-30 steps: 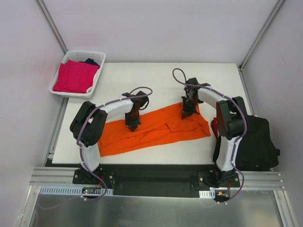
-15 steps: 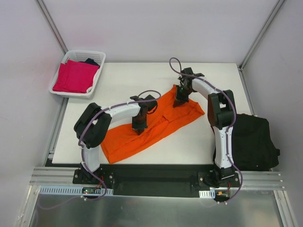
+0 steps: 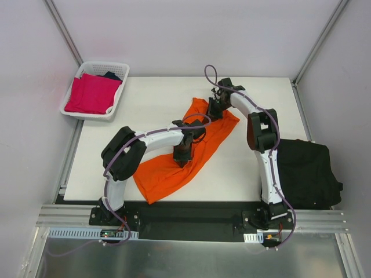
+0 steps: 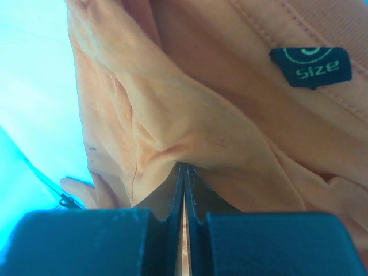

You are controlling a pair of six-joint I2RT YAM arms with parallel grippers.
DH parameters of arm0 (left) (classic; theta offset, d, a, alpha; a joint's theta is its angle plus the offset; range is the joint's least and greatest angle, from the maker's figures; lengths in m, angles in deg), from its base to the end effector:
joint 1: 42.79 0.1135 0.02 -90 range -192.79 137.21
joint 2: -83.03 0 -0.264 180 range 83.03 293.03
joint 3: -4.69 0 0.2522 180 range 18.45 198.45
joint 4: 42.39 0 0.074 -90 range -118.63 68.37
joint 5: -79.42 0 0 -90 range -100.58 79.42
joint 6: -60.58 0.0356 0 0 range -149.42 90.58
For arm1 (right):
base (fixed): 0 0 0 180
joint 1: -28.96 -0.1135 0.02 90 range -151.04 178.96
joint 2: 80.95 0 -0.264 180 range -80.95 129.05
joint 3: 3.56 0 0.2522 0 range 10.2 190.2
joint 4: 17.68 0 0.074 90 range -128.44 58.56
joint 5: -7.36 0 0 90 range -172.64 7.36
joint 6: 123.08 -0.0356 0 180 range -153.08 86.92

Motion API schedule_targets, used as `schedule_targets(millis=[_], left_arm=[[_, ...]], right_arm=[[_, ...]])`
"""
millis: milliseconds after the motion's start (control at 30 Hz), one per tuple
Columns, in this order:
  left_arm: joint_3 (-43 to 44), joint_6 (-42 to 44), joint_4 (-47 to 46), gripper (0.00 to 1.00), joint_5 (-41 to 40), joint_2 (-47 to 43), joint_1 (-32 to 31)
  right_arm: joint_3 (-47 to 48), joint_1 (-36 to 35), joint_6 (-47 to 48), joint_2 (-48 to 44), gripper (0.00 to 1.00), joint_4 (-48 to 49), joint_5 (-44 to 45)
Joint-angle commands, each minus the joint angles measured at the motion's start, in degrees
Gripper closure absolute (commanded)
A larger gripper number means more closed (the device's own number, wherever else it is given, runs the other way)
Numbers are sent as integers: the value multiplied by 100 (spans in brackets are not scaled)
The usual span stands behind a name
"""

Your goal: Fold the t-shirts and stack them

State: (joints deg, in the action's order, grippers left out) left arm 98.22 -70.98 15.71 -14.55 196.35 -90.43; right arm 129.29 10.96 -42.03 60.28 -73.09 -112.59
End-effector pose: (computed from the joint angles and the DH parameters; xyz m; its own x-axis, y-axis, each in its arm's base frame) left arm 0.2611 -0.2827 0.1635 -0.9755 0.0876 -0.2019 0.1072 0.9903 -0.0885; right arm 0.4906 0.1781 0.1480 -0.9172 -0.1563 -0.3666 -0.3389 0.7898 0.5112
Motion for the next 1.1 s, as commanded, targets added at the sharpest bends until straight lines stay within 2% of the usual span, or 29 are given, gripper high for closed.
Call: schedule_targets(millis=[0,167,400,567,733,833,933,1067], left_arm=[[83,-115,101,100,45,-143,-26],[188,-45,215,100,-69,-432,-26],[1013,157,1075,100,-1044,-750,-18],[1305,192,1358,100,-1133,-767,-26],[542,210,1367,100,-1097,-1048,0],[-72,43,1367,100,-1036,-1302,271],[-679,-124,1218,100,-966,-1636,657],[-1138,-151,1051,100,-939,-1804,809]], right_arm=[[-271,51,7,-472,99,148,-265],[-447,112,69,-789,99,148,-292],[-1045,183,165,-1799,99,219,-11],[-1484,200,262,-2397,99,-1,-63],[-2608,174,403,-2986,99,165,-125],[-3285,130,447,-3329,99,297,-142],[-3646,69,447,-3584,99,341,-195],[-3814,-81,456,-3725,99,333,-186]])
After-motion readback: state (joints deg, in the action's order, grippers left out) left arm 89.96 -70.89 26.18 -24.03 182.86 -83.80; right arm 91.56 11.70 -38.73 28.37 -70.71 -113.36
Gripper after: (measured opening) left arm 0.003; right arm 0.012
